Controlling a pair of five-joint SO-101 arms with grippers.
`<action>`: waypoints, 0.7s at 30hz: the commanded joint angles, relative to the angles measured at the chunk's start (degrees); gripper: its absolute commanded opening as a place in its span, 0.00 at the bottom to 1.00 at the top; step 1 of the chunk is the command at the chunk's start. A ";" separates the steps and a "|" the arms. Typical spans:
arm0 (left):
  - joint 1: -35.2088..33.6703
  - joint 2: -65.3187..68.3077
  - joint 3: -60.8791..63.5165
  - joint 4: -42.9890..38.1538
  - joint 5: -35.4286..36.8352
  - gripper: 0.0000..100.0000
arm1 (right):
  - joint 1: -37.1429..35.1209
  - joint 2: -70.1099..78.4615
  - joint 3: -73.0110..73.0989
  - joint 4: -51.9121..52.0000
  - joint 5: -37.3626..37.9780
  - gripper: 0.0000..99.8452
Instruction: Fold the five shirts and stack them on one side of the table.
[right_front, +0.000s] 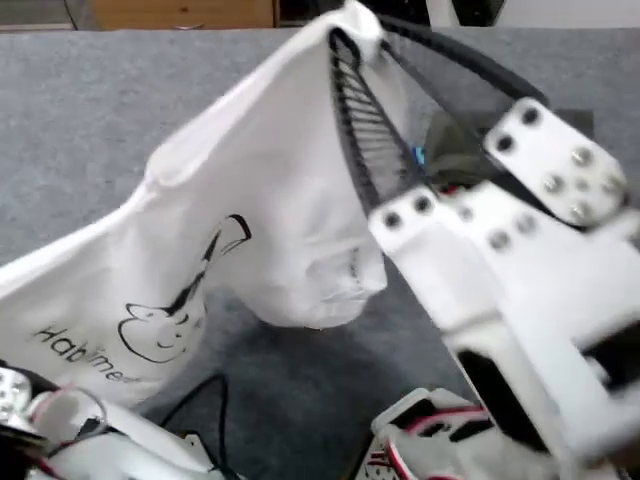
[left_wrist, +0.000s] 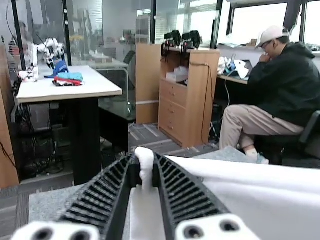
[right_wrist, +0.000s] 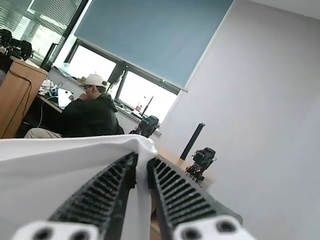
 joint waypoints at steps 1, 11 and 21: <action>-0.79 -1.45 -0.18 -1.05 -0.35 0.02 | -0.57 -2.42 -0.75 0.88 0.00 0.00; -0.26 -1.54 1.76 -1.05 -0.26 0.02 | -0.40 -5.05 1.10 0.97 0.09 0.00; 1.14 -1.45 23.74 -21.45 0.00 0.02 | -0.22 9.89 17.19 -18.90 0.44 0.00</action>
